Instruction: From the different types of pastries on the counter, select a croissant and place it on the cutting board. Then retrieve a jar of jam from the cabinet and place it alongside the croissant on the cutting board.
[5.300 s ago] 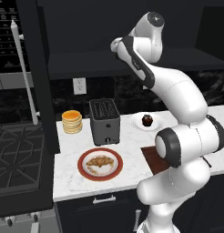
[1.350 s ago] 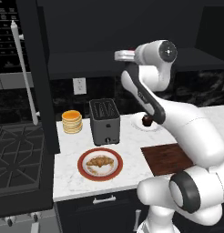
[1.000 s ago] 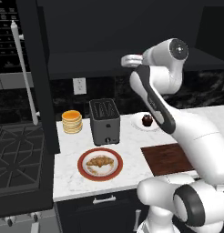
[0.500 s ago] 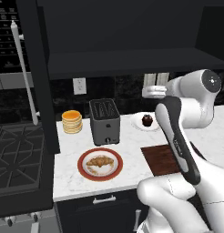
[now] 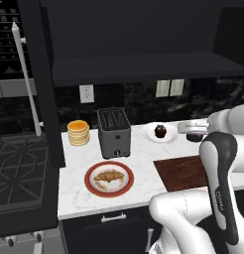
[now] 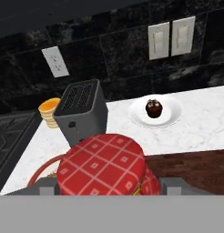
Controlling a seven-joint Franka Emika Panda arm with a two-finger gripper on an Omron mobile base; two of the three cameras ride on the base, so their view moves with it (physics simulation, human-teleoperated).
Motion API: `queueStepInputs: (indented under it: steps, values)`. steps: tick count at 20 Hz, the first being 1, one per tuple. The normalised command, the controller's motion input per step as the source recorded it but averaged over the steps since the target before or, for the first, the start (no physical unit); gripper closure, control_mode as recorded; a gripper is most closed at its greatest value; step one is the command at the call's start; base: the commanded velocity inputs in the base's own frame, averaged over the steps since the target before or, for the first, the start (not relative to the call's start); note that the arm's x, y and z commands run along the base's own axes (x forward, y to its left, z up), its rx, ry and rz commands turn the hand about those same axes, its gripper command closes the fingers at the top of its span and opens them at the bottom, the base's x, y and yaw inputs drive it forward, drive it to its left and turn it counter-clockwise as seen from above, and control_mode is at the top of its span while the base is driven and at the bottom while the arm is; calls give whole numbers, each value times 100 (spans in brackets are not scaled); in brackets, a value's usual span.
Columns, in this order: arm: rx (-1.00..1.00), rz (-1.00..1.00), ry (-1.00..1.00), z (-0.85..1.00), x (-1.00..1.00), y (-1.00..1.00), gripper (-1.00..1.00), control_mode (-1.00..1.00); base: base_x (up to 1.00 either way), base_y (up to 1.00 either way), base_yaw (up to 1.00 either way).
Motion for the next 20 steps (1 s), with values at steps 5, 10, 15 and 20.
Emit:
queueStepInputs:
  steps: [5, 10, 15, 20]
  values:
    - [6, 0, 24, -8, 34, -13, 100, -100, 0, 0, 0]
    - [5, -4, 0, -72, -75, -7, 100, -100, 0, 0, 0]
    - [8, -10, -2, -93, -93, -10, 100, -100, 0, 0, 0]
    - [14, -5, 0, -36, 9, -1, 100, -100, 0, 0, 0]
